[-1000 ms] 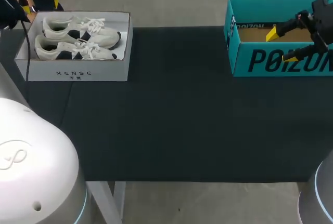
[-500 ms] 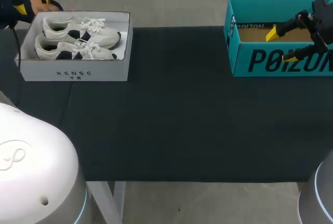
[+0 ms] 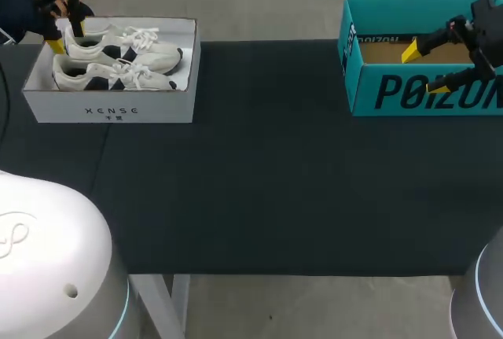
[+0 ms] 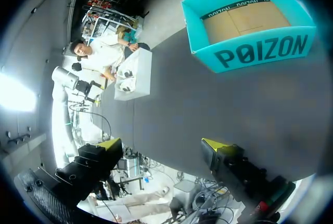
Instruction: Take the shoe out of the shoebox, open the shoe tongue, remove and reinsert the insole, then place the shoe into the shoebox
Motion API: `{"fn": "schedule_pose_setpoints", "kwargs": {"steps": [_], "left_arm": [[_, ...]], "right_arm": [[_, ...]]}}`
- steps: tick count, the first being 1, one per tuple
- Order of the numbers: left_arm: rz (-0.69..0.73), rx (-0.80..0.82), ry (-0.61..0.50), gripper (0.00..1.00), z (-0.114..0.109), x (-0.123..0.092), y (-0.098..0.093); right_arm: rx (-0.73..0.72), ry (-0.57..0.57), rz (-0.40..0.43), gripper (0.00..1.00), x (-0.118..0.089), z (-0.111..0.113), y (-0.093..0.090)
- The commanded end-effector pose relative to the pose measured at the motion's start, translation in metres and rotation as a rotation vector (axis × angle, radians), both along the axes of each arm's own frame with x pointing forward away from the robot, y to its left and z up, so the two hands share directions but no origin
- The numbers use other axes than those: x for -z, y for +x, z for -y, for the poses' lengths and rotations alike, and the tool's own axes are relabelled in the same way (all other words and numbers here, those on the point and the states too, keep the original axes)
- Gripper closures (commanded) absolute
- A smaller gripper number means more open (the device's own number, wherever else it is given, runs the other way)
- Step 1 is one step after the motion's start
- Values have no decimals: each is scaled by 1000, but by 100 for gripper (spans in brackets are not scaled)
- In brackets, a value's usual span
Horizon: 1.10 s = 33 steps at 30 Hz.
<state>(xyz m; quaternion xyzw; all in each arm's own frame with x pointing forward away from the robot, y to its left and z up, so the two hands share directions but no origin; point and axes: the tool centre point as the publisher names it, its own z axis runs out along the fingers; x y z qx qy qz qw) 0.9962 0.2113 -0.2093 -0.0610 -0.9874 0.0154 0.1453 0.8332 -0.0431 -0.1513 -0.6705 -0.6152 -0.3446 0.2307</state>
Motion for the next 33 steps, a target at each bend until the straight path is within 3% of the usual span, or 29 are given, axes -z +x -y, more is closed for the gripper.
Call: {"fn": "schedule_pose_setpoints", "kwargs": {"steps": [1, 4, 12, 33], "left_arm": [[372, 78, 366, 0, 13, 0, -33], [418, 22, 398, 0, 19, 0, -37], [443, -38, 345, 0, 39, -4, -40], [443, -38, 345, 0, 39, -4, -40]], "right_arm": [[1, -3, -2, 0, 0, -1, 1], [1, -3, -2, 0, 0, -1, 1], [1, -3, -2, 0, 0, -1, 1], [1, -3, -2, 0, 0, -1, 1]]}}
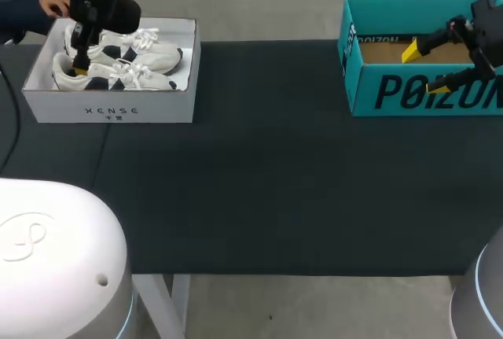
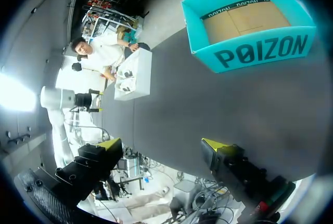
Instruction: Take the shoe out of the shoebox, open the shoe tongue, remove and reinsert the insole, then place the shoe into the shoebox
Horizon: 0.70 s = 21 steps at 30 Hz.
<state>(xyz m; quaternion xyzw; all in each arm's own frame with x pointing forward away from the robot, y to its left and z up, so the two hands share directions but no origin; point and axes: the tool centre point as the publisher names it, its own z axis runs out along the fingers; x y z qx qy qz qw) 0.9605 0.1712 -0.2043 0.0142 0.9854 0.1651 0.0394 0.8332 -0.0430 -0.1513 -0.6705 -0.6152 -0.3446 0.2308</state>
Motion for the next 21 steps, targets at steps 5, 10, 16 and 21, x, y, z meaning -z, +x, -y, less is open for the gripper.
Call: {"fn": "schedule_pose_setpoints", "kwargs": {"steps": [5, 10, 16, 21], "left_arm": [[68, -219, -27, 0, 0, -7, -7], [70, -503, -68, 0, 1, -9, -19], [74, -789, -94, 0, 7, -3, -31], [175, -981, -185, 0, 10, -6, -39]], "right_arm": [[1, -3, -2, 0, 0, 0, 1], [1, -3, -2, 0, 0, 0, 1], [1, -3, -2, 0, 0, 0, 1], [1, -3, -2, 0, 0, 0, 1]]}}
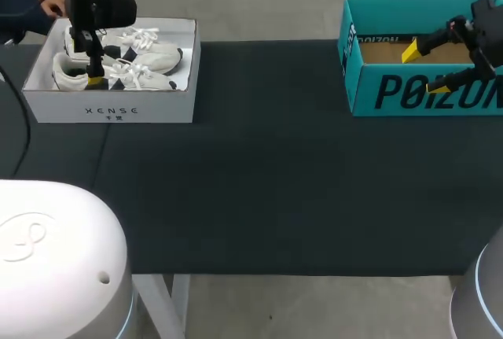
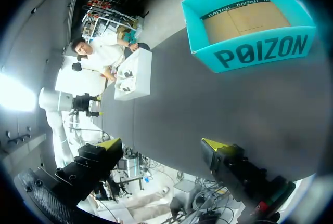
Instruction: Take the shoe out of the shoebox, open the shoe tongue, remove and reinsert the insole, then place the shoe into the shoebox
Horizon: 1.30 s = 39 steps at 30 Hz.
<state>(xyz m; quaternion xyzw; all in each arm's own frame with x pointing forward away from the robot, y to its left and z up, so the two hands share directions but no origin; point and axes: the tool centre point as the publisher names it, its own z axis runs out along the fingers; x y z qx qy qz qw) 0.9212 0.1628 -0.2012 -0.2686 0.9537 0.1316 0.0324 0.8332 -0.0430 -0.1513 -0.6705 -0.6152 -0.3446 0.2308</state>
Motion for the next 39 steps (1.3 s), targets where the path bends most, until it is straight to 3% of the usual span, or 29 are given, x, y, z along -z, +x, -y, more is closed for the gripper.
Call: {"fn": "schedule_pose_setpoints", "kwargs": {"steps": [1, 2, 19, 27, 39], "left_arm": [[121, -416, -103, 0, 4, -4, -1], [145, -396, -147, 0, 7, -6, -3], [145, -396, -147, 0, 7, -6, -3], [114, -687, -139, 0, -4, 4, 26], [129, -836, -148, 0, -14, 1, 39]], "right_arm": [[1, -3, -2, 0, 0, 0, 1], [1, -3, -2, 0, 0, 0, 1], [1, -3, -2, 0, 0, 0, 1], [1, -3, -2, 0, 0, 0, 1], [1, -3, -2, 0, 0, 0, 1]]}}
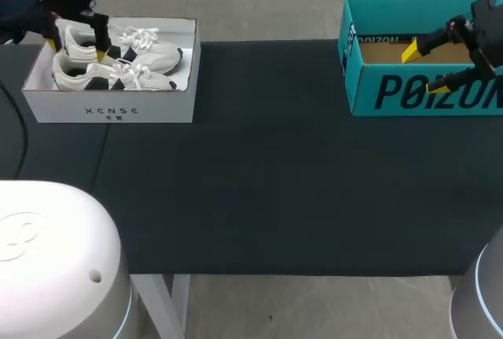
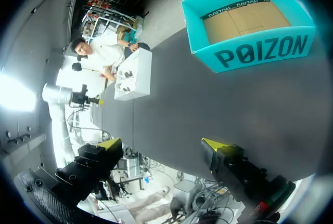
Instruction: Take the shoe out of the shoebox, open the shoe tongue, remove and reinsert the insole, then place the shoe into the shoebox
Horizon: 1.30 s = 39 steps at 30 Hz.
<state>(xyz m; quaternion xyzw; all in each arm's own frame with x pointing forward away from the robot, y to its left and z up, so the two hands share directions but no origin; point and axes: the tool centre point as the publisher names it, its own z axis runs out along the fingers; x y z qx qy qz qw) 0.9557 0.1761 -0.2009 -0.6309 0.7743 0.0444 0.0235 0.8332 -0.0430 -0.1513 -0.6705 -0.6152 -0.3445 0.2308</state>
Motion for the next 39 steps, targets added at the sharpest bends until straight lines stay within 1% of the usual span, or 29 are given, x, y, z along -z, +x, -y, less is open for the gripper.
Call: {"fn": "schedule_pose_setpoints", "kwargs": {"steps": [1, 6, 10, 16, 19, 22, 25, 32, 36, 39], "left_arm": [[-14, -27, -3, 0, -2, 2, 5], [-33, -83, -9, 0, -11, 10, 12], [-51, -149, -30, 0, -28, 17, 29], [-29, -209, 28, 0, -55, 24, 54], [-24, -247, 26, 0, -70, 28, 67], [-15, -248, 23, 0, -81, 31, 78], [-23, -208, 13, 0, -91, 39, 90], [-26, -145, 53, 0, -114, 59, 114], [-17, -115, 74, 0, -122, 69, 124], [-17, -113, 60, 0, -125, 76, 129]], "right_arm": [[1, -3, -2, 0, 0, -1, 1], [1, -3, -2, 0, 0, -1, 1], [1, -3, -2, 0, 0, -1, 1], [1, -3, -2, 0, 0, -1, 1], [1, -3, -2, 0, 0, -1, 1], [1, -3, -2, 0, 0, -1, 1], [1, -3, -2, 0, 0, -1, 1], [1, -3, -2, 0, 0, -1, 1], [1, -3, -2, 0, 0, -1, 1], [1, -3, -2, 0, 0, -1, 1]]}}
